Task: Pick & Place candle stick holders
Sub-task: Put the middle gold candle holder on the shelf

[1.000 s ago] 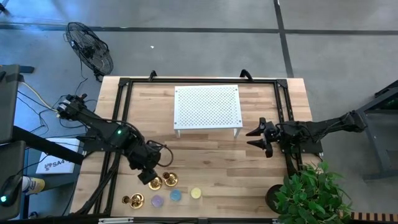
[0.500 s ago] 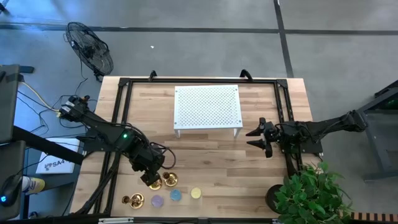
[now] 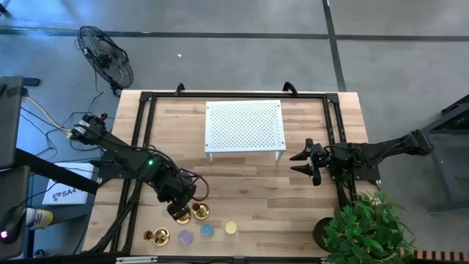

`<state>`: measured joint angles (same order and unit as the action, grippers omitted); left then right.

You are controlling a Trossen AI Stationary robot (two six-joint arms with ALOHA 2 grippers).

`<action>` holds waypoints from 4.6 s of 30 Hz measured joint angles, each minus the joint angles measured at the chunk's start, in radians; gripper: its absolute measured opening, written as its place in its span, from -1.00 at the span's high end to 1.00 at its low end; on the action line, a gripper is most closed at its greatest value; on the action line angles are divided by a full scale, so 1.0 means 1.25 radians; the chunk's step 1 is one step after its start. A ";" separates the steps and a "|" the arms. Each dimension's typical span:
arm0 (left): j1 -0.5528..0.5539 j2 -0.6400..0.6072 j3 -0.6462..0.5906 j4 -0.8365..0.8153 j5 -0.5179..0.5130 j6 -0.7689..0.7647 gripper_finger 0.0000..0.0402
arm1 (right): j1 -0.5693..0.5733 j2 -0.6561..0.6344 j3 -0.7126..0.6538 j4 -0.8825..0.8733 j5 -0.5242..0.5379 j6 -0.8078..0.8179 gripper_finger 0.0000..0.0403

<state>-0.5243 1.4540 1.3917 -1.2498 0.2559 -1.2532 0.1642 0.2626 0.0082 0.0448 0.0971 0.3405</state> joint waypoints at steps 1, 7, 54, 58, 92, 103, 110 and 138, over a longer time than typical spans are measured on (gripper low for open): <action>0.000 0.000 0.000 0.000 0.000 -0.010 -0.33 | 0.000 0.000 0.000 0.000 0.000 0.000 0.08; 0.000 0.000 0.000 0.001 0.000 -0.028 -0.33 | 0.000 0.000 0.000 -0.001 0.000 0.000 0.09; -0.047 0.000 0.001 0.017 -0.067 -0.009 -0.33 | 0.000 0.000 0.000 -0.004 -0.011 0.021 0.09; -0.047 0.000 0.001 0.017 -0.072 -0.017 -0.33 | 0.000 0.000 0.000 -0.004 -0.011 0.019 0.08; -0.049 0.053 0.001 -0.007 0.003 -0.027 -0.31 | 0.000 0.000 0.000 -0.003 -0.015 0.021 0.08; -0.047 0.053 0.001 -0.007 -0.003 -0.025 0.35 | 0.000 0.000 0.000 -0.003 -0.015 0.021 0.08; -0.047 0.053 0.001 -0.010 -0.003 -0.004 0.37 | 0.000 0.000 0.000 -0.003 -0.015 0.021 0.08; -0.046 0.042 0.387 -0.257 -0.258 0.059 0.37 | 0.000 0.000 0.000 0.144 -0.048 -0.021 0.08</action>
<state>-0.5819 1.5066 1.8760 -1.5705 -0.0661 -1.1797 0.1643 0.2623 0.0082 0.2254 0.0370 0.3143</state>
